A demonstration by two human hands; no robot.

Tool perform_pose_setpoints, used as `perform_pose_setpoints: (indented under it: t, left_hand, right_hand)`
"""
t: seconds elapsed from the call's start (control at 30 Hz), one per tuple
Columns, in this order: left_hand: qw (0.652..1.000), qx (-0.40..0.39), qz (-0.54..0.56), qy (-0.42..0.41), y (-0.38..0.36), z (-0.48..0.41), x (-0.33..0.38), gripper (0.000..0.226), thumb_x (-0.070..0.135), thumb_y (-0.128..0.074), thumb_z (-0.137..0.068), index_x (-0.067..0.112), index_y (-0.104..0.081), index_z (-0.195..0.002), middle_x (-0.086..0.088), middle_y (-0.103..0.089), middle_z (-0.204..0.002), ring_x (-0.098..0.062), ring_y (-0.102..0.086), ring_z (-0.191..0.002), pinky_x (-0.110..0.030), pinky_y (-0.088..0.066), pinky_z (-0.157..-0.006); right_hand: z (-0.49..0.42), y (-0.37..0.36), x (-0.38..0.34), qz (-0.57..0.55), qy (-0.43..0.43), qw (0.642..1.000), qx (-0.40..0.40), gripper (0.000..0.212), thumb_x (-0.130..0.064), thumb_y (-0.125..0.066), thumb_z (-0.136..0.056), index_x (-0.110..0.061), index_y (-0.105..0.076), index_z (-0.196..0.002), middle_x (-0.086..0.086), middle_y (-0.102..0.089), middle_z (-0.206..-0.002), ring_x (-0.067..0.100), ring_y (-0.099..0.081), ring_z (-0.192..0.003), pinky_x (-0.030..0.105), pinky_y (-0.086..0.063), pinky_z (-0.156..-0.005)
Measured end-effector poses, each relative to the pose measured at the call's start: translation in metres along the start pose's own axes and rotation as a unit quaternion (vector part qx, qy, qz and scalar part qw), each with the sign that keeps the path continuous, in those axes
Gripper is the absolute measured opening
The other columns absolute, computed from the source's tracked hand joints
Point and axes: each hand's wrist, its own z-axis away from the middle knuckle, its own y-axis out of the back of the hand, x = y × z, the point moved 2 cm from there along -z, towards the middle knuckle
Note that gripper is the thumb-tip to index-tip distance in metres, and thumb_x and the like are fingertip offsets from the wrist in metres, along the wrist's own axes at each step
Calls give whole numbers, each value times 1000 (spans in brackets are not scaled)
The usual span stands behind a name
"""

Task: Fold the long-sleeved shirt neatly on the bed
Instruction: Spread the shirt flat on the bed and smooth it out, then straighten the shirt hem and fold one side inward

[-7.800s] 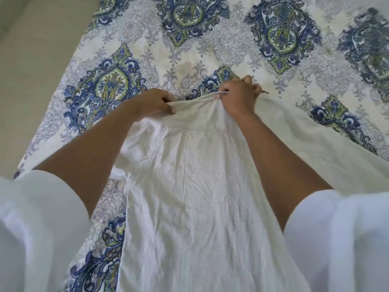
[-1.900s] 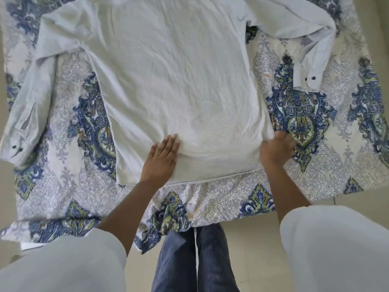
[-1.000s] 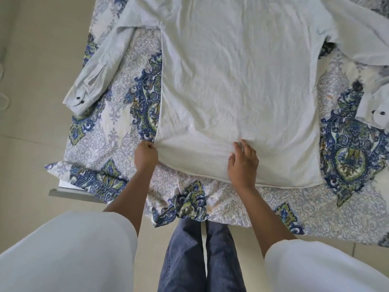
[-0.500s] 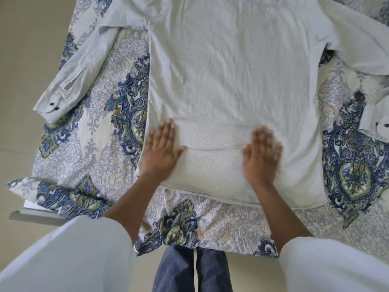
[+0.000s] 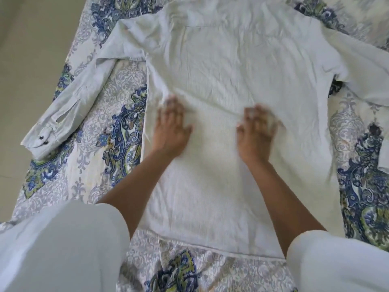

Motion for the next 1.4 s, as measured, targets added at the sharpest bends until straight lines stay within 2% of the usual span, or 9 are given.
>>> perform_pose_setpoints:
  t: [0.1,0.4,0.57,0.8,1.0,1.13,1.2,1.3,1.4]
  left_hand:
    - [995,-21,-16,-93,-5,-24,12,66,53,-11,-96,19,9,-149,-1,12,-158,-19,11,-145,-36,8,-117]
    - [995,-18,-14,100,9,-47,-35,72,54,-8,-96,8,7,-148,-9,12,-158,-23,13,-145,-40,9,-118]
    - [996,-33,39,-79,-16,45,41,63,45,-18,-99,17,6,-149,-1,11,-158,-16,12,-145,-35,11,-115]
    - [993,-48,17,108,-14,114,-19,67,53,-12,-97,18,14,-147,-2,19,-156,-21,18,-143,-37,12,-115]
    - [993,-106,53,-27,-28,174,35,59,51,0,-94,31,17,-146,8,25,-154,-20,24,-141,-41,10,-117]
    - [991,-128,44,27,-26,209,16,59,48,-6,-96,28,13,-148,7,17,-156,-17,17,-143,-38,8,-117]
    - [982,-95,136,92,-11,224,28,56,33,-28,-99,17,-12,-150,0,-11,-158,-19,-6,-146,-38,-7,-119]
    - [889,38,353,290,19,257,66,30,16,-46,-95,8,-54,-122,-7,-54,-121,-21,-49,-111,-35,-41,-93]
    - [659,-3,545,518,16,273,91,12,2,-42,-93,4,-53,-97,-7,-52,-80,-16,-46,-66,-26,-40,-60]
  right_hand:
    - [-17,-11,-34,39,159,985,-59,51,-40,-22,-97,-30,-22,-147,-2,-12,-158,21,-5,-147,52,2,-114]
    - [-54,12,25,11,-136,990,-31,52,-40,-20,-99,-28,-11,-150,2,1,-159,23,5,-146,55,4,-115]
    - [46,-4,-32,-17,51,996,-68,56,-37,-20,-92,-22,-32,-144,5,-26,-154,26,-21,-143,54,-13,-112]
    - [125,8,61,16,-133,989,-67,63,-48,-10,-92,-22,-20,-149,4,-10,-158,23,-6,-146,53,-4,-115]
    - [181,-2,18,23,82,992,-98,52,-41,-25,-96,-28,-27,-146,3,-22,-155,24,-16,-144,50,-10,-114]
    - [196,11,47,-7,27,994,-107,50,-38,-27,-95,-26,-33,-144,-1,-26,-154,22,-18,-144,49,-16,-113]
    - [207,27,43,-105,-59,989,-84,42,-24,-42,-93,-16,-50,-133,5,-44,-144,29,-34,-137,46,-28,-107]
    - [239,56,40,-294,-281,913,-28,18,-10,-49,-90,-6,-64,-101,8,-63,-99,26,-56,-93,31,-42,-76]
    - [274,51,58,-439,-497,740,-117,18,-4,-48,-89,-5,-56,-73,8,-56,-62,19,-49,-49,23,-35,-47]
